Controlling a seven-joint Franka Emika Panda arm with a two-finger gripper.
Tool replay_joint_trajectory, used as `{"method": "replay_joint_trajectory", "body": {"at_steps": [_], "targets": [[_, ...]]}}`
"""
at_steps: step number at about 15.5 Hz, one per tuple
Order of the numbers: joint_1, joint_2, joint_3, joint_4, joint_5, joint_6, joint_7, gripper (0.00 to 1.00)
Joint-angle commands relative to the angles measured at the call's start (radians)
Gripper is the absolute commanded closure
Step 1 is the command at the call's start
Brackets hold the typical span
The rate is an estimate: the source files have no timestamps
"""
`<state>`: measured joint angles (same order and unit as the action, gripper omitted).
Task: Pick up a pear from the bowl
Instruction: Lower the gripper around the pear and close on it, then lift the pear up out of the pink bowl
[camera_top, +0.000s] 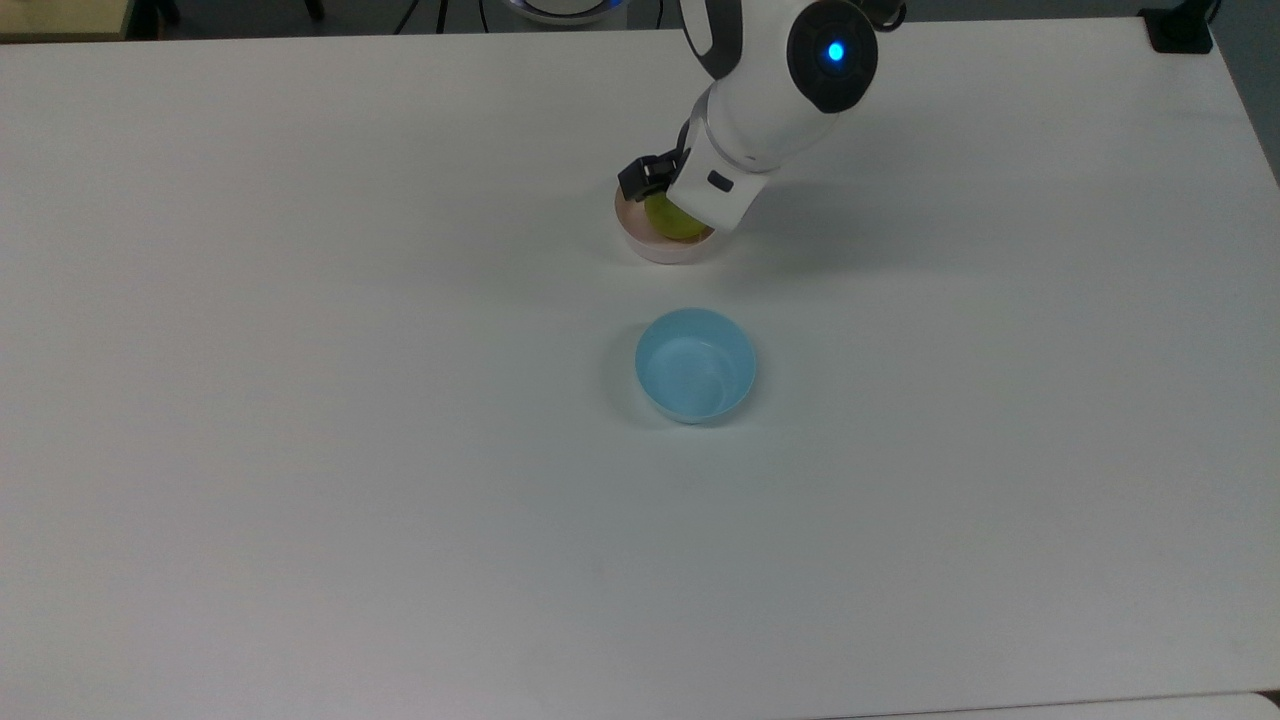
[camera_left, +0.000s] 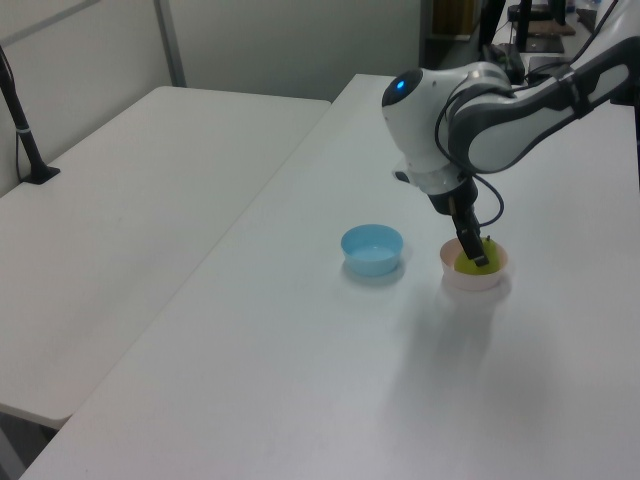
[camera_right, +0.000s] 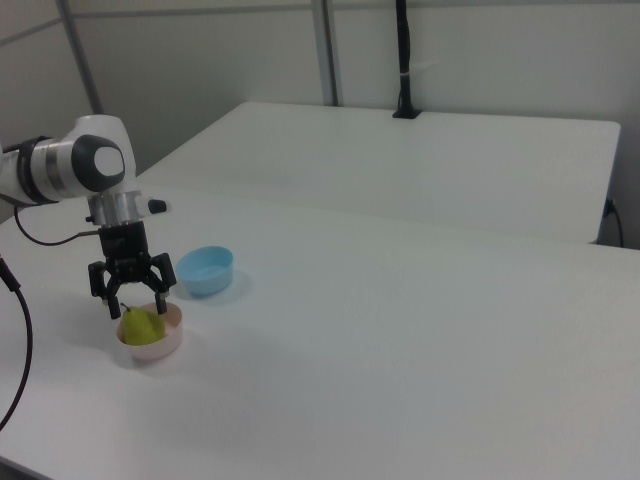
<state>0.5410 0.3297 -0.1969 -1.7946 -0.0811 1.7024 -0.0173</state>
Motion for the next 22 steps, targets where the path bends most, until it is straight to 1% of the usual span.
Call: {"method": "replay_joint_trajectory", "body": {"at_steps": [1,3,5,6,7,9,10,14,16,18,22], "targets": [[0.01,0.014,0.007,-0.031,0.0,0.068,-0.001,0.05],[0.008,0.031,0.02,-0.031,-0.002,0.086,0.019,0.1],[0.01,0.038,0.022,-0.032,-0.006,0.091,0.023,0.17],[0.01,0.04,0.022,-0.032,-0.009,0.091,0.023,0.19],[0.01,0.04,0.022,-0.032,-0.009,0.091,0.023,0.24],[0.008,0.038,0.022,-0.032,-0.009,0.091,0.022,0.4],[0.007,0.037,0.022,-0.031,-0.009,0.091,0.022,0.45],[-0.003,0.02,0.022,-0.026,-0.006,0.088,0.02,0.6],[-0.009,-0.012,0.022,-0.022,0.0,0.08,0.011,0.62],[-0.013,-0.053,0.011,-0.014,0.004,0.072,-0.007,0.62],[-0.033,-0.096,-0.012,0.024,0.012,0.005,-0.053,0.62]]}}
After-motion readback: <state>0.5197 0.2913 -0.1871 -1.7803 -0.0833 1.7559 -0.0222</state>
